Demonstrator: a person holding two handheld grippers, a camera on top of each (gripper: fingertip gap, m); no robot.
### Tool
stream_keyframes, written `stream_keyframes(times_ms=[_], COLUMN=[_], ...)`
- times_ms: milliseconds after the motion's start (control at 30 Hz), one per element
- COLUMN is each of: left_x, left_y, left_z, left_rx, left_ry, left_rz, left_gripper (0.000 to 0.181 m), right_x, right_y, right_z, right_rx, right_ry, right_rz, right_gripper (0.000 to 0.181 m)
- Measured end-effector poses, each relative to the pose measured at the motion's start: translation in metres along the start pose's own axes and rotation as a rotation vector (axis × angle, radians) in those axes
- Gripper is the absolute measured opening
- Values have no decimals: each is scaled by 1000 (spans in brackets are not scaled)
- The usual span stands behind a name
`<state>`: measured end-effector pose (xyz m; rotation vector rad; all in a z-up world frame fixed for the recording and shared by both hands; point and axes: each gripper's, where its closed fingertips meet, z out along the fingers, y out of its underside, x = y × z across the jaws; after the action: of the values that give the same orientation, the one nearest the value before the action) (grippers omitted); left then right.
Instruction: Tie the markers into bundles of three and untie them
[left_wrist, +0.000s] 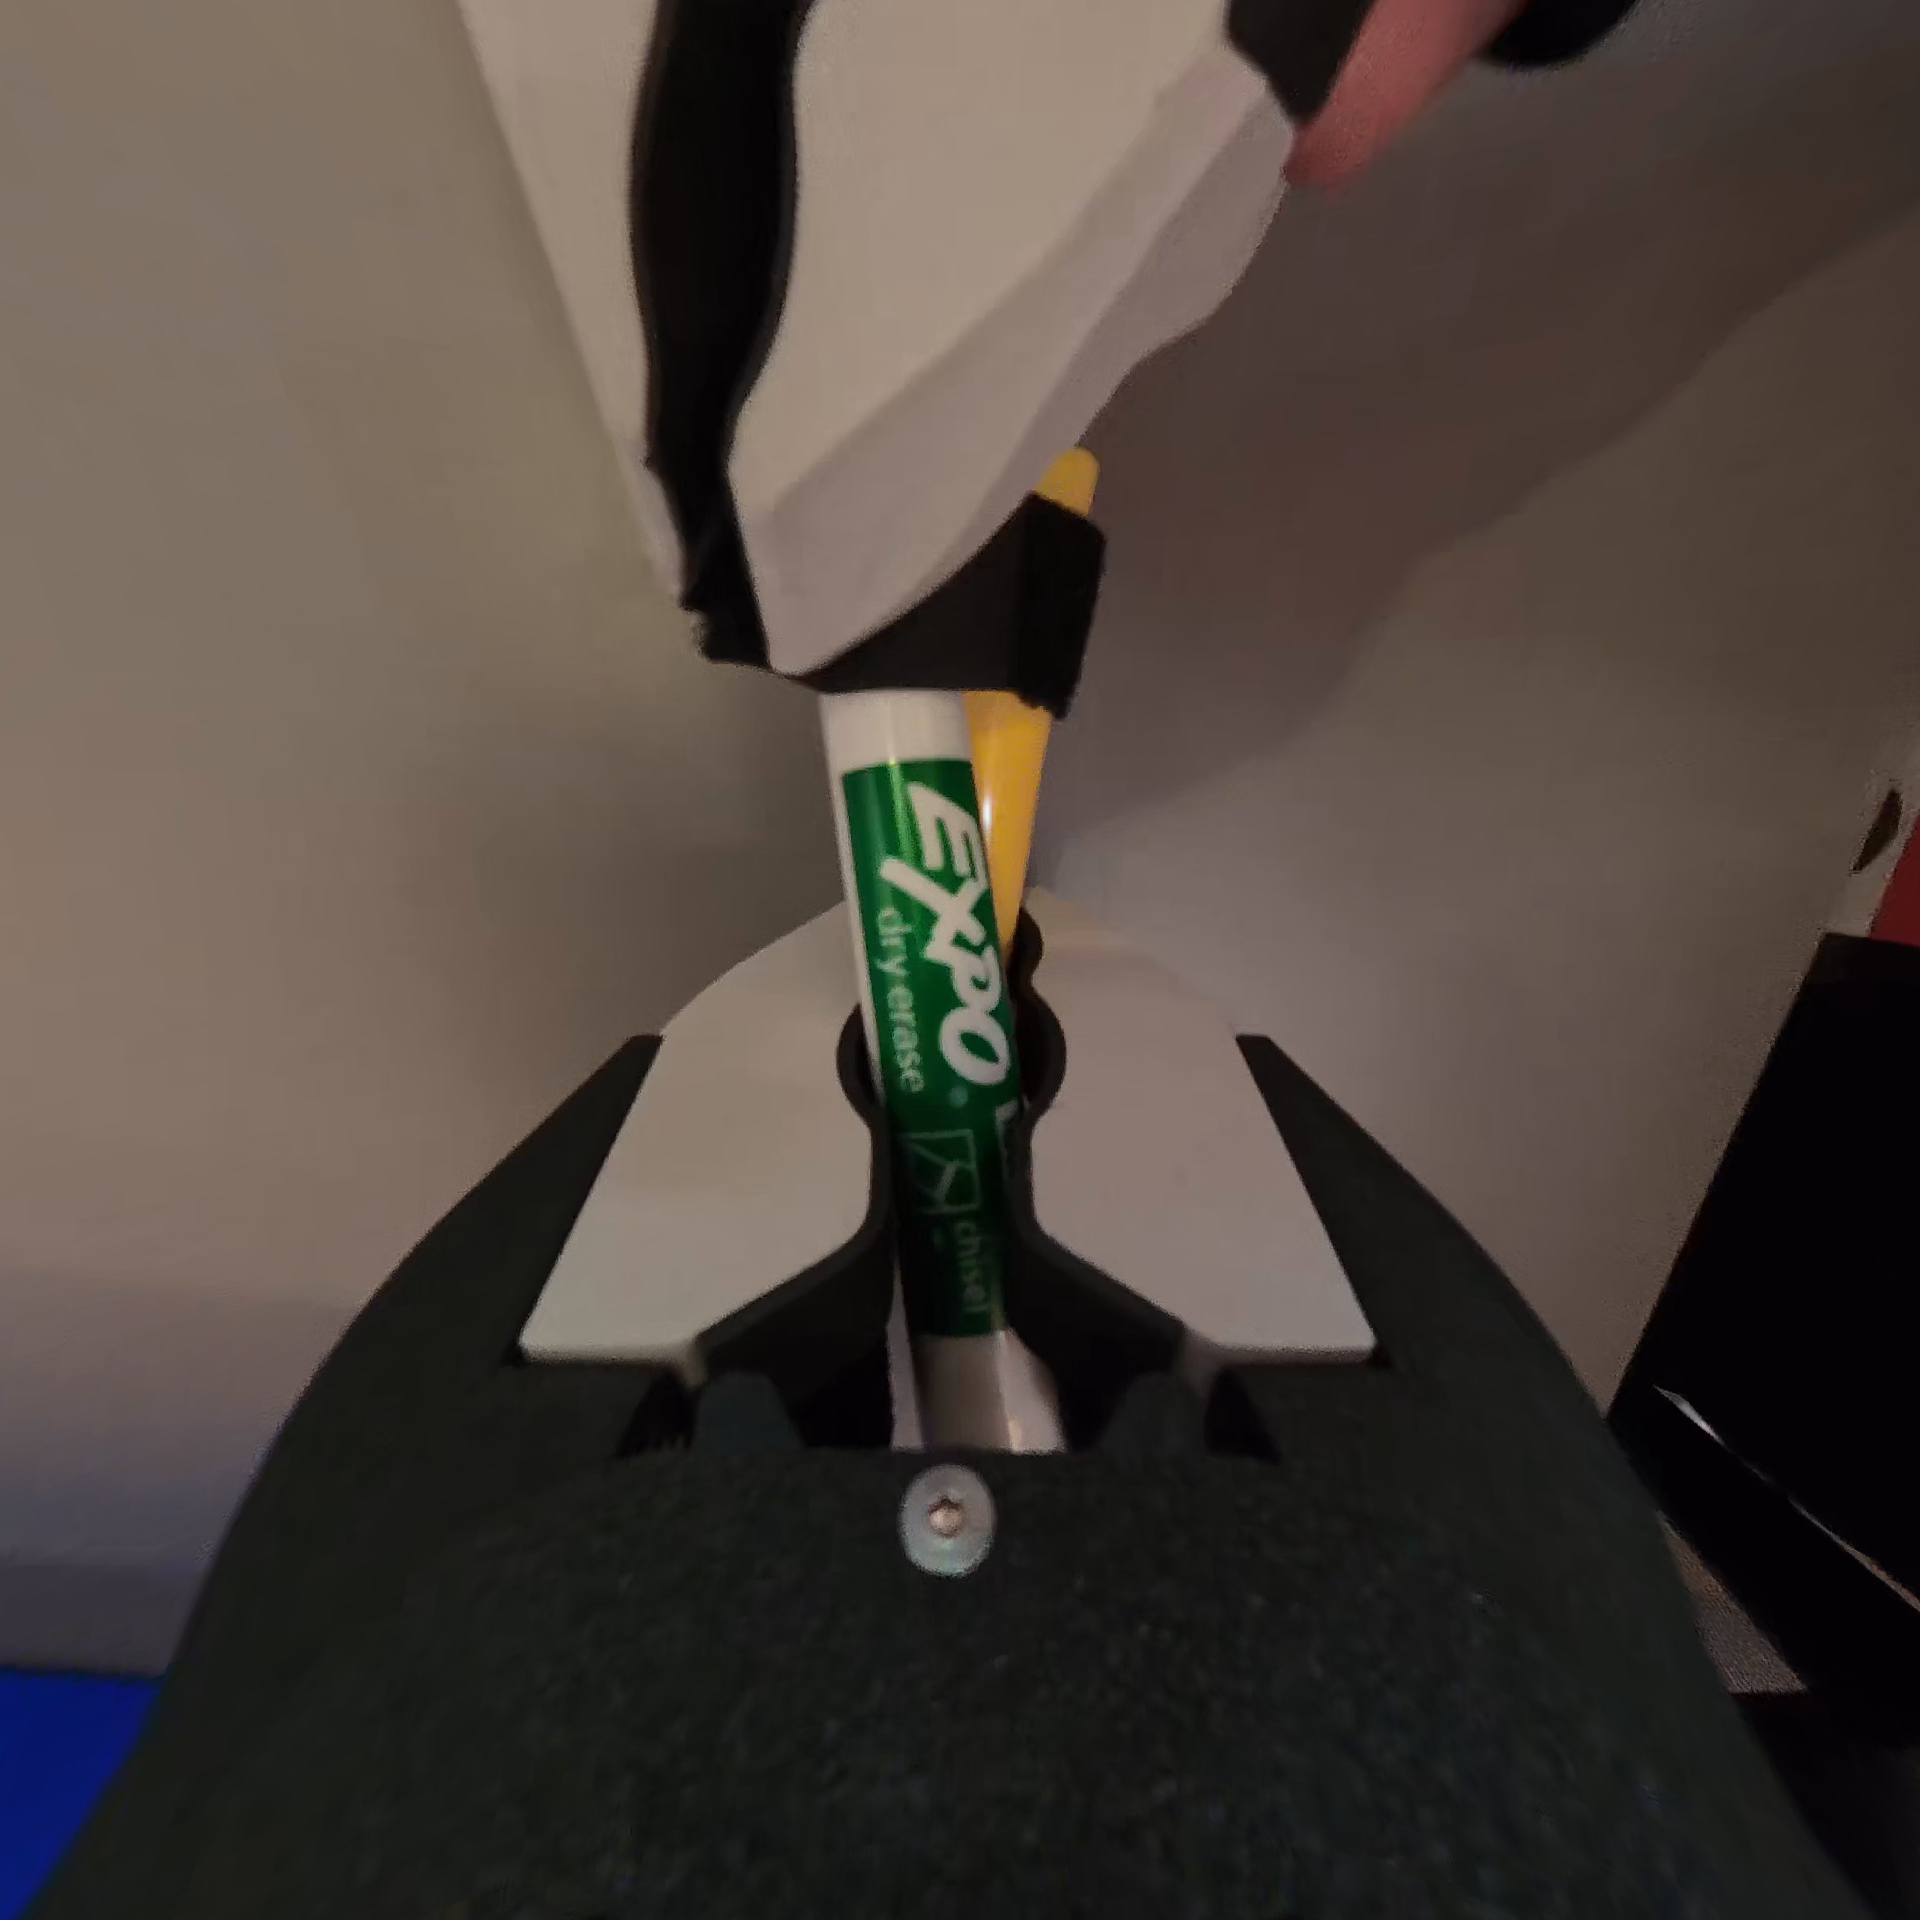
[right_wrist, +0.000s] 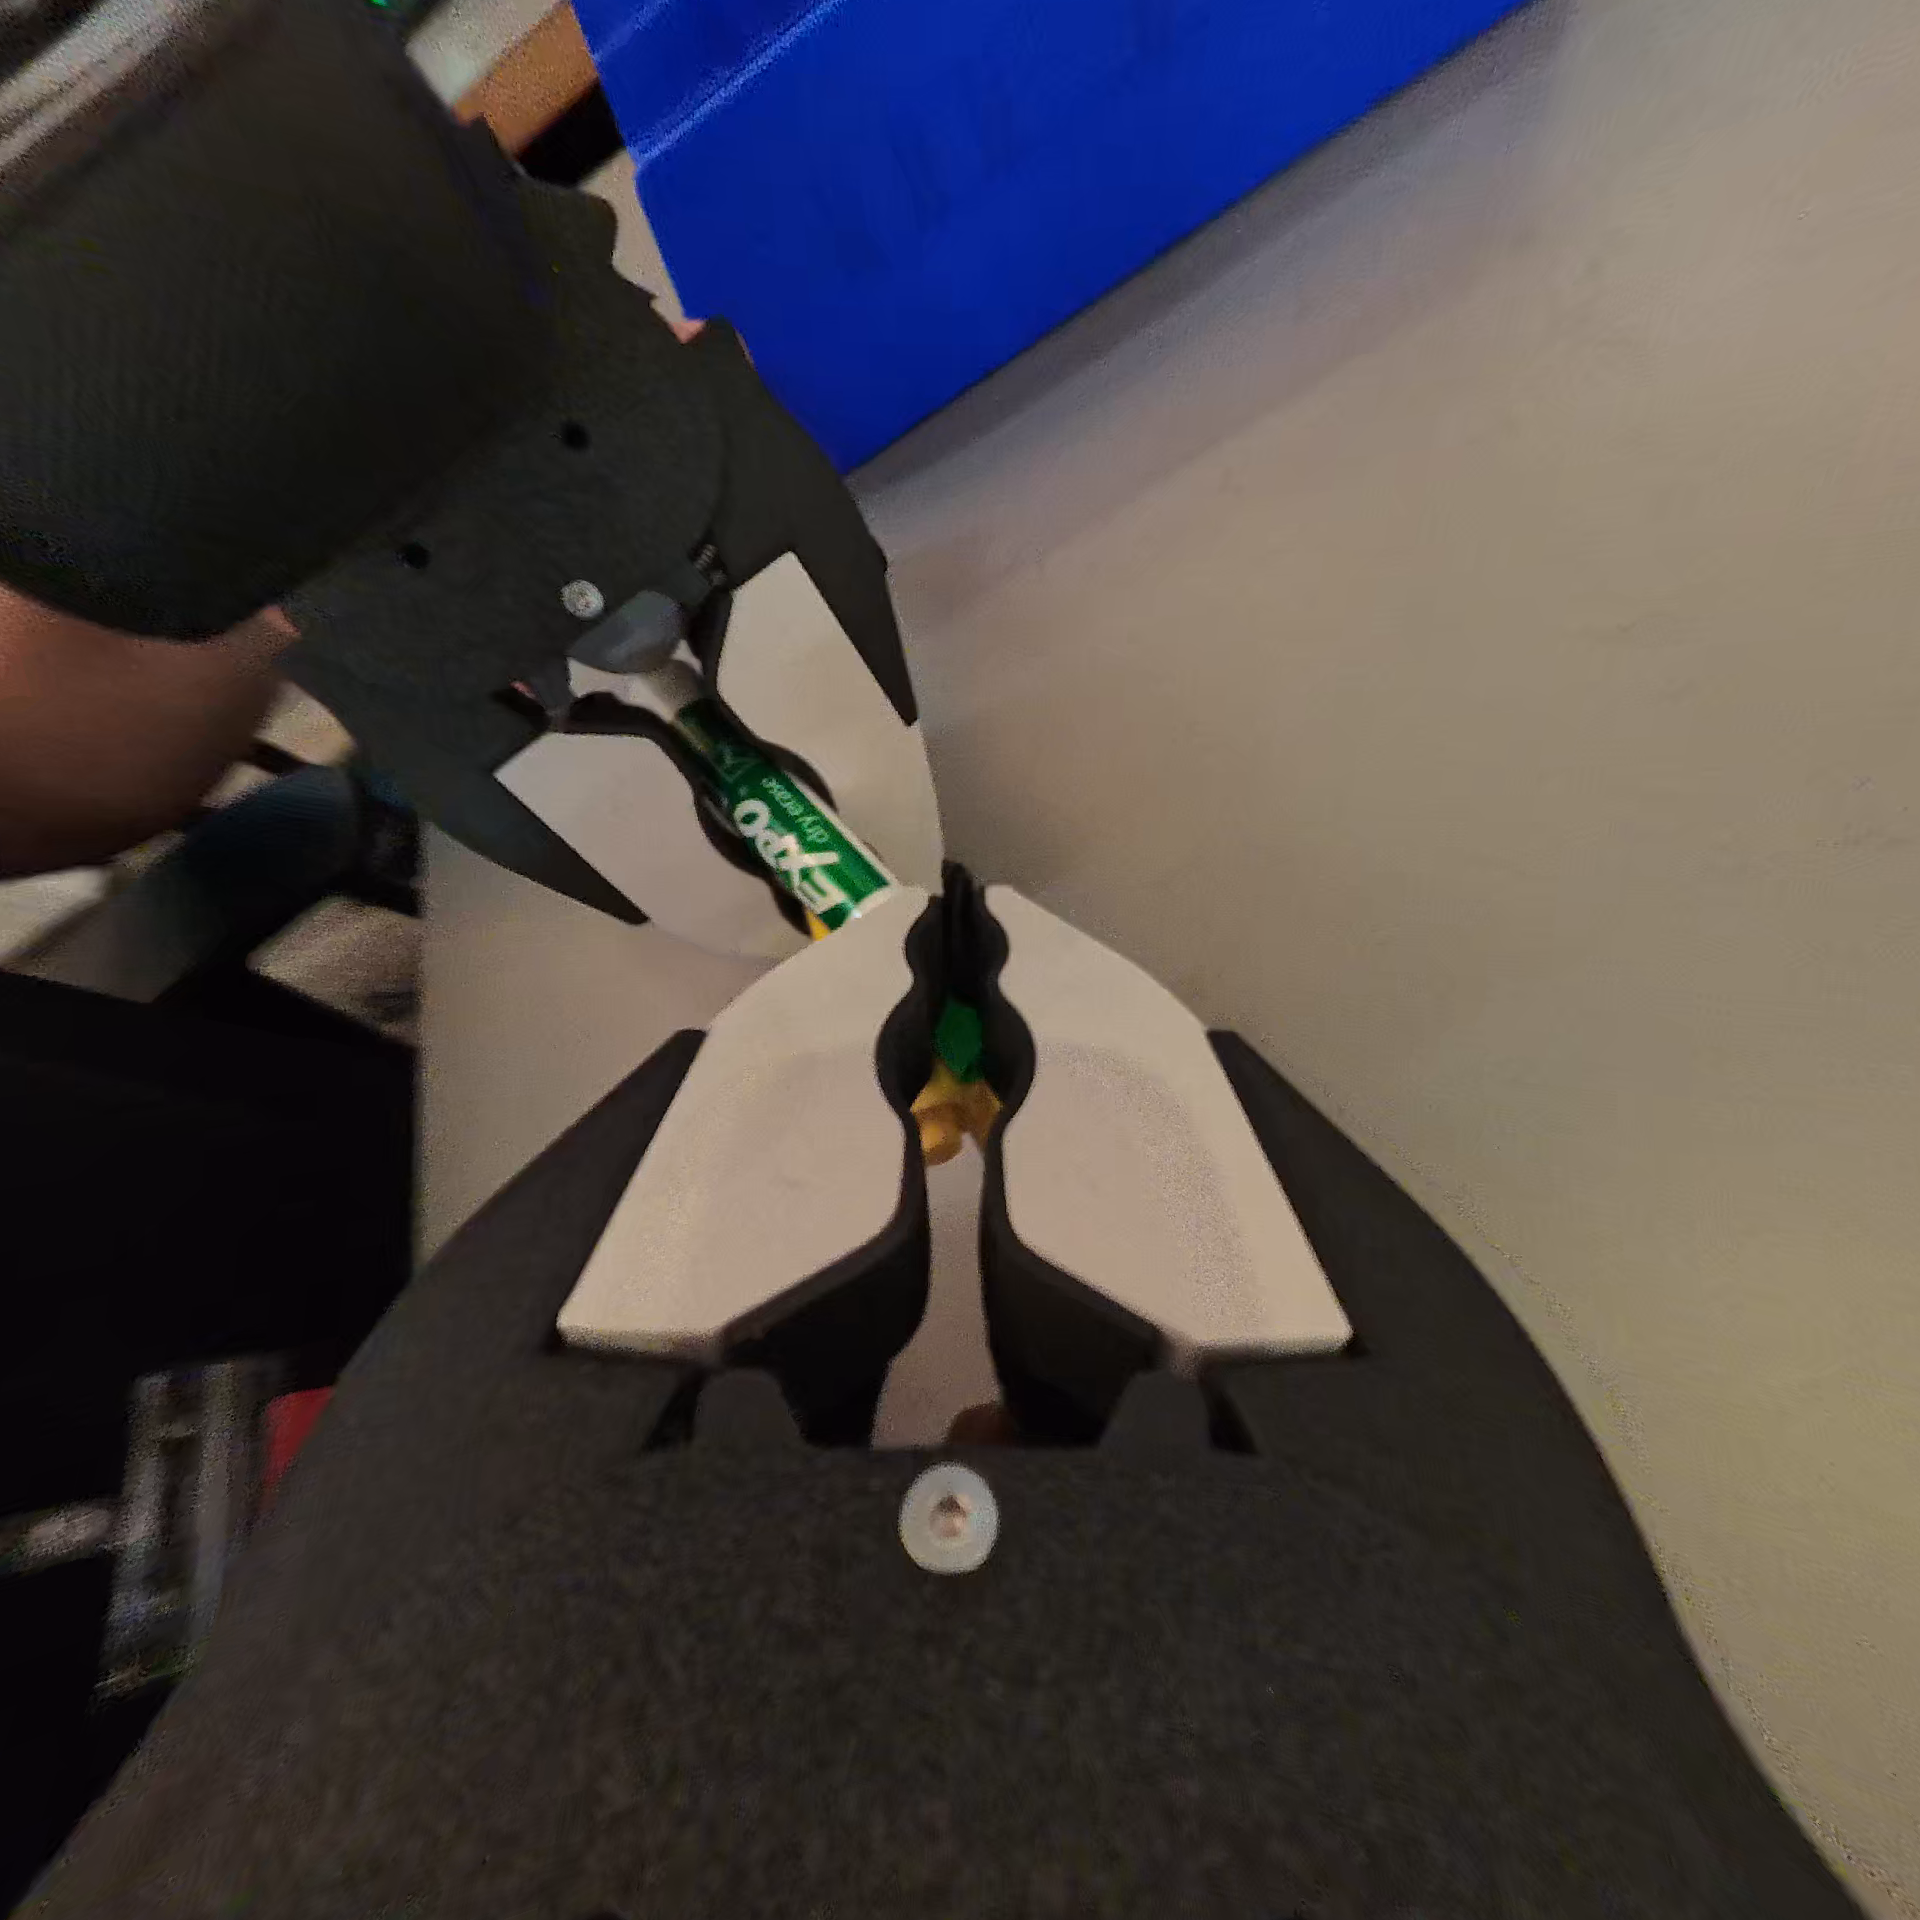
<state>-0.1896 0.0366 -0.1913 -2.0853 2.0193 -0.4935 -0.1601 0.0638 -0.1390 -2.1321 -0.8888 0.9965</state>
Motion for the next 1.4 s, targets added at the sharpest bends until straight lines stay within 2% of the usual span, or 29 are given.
stream_keyframes(times_ms=[67, 133, 167, 467, 700, 733, 800, 867, 967, 1067, 1200, 1300, 1400], left_x=[0, -4, -3, -4, -3, -3, -3, -2, 2, 3, 1, -1, 1], left_y=[-2, -4, -4, -8, -7, -7, -7, -8, -7, -5, -2, 1, 4], left_z=[1, 3, 5, 8, 9, 9, 9, 9, 8, 6, 5, 5, 5], left_rx=[-10, -28, -47, -92, -111, -108, -101, -105, -107, -112, -123, -143, -150], left_ry=[8, -28, -34, -61, -84, -82, -78, -69, -30, -6, -27, -53, -67], left_rz=[3, 19, 35, 60, 91, 96, 97, 90, 58, 13, 11, 5, -1], left_gripper=[18, 18, 18, 20, 20, 20, 20, 20, 30, 42, 48, 56, 62], right_x=[0, 10, 14, 21, 17, 17, 11, 12, 15, 9, 5, -9, -9], right_y=[3, 7, 16, 27, 30, 28, 19, 19, 18, 20, 39, 40, 45], right_z=[-3, -6, -4, -5, -6, -7, -12, -20, -37, -52, -47, -39, -28], right_rx=[11, 31, -16, -105, -13, -7, 61, 98, 143, 141, 10, 1, -20], right_ry=[-110, -140, -133, -1, -81, -84, -149, -163, -135, -95, 69, 76, 117], right_rz=[158, 272, 284, 95, 185, 195, 246, 262, 216, 87, -240, -340, -405], right_gripper=[3, 2, 2, 3, 5, 8, 36, 38, 37, 38, 44, 57, 75])
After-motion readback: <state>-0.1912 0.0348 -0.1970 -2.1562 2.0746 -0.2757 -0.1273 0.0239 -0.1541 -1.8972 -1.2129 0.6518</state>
